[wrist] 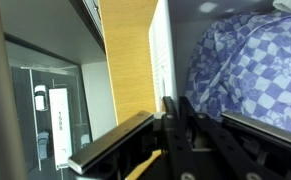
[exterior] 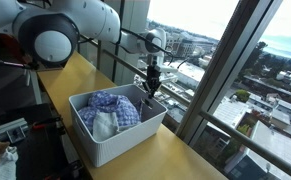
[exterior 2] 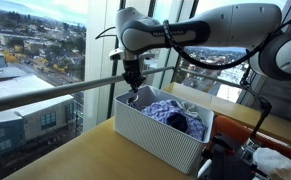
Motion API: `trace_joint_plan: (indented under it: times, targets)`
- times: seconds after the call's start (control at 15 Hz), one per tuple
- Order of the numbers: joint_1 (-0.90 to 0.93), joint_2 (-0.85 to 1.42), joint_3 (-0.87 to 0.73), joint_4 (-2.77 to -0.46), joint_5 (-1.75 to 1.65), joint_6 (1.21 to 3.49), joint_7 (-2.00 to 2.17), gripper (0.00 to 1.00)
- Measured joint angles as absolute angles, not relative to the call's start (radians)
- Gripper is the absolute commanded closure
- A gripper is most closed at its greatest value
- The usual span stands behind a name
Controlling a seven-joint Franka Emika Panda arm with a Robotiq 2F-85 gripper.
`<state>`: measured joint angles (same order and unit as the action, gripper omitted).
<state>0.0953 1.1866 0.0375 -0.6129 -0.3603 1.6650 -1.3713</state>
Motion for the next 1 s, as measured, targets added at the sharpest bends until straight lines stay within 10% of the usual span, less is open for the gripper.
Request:
trace_joint_plan:
  times: [0.47,0.67,1.0]
  targets:
    - [0.100,1.186,0.037,-0.592,-0.360,1.664,-1.371,0.08]
    - [0.102,1.186,0.037,-0.583,-0.360,1.663,-1.371,0.44]
    - [0.110,1.186,0.037,-0.581,-0.360,1.663,-1.371,0.77]
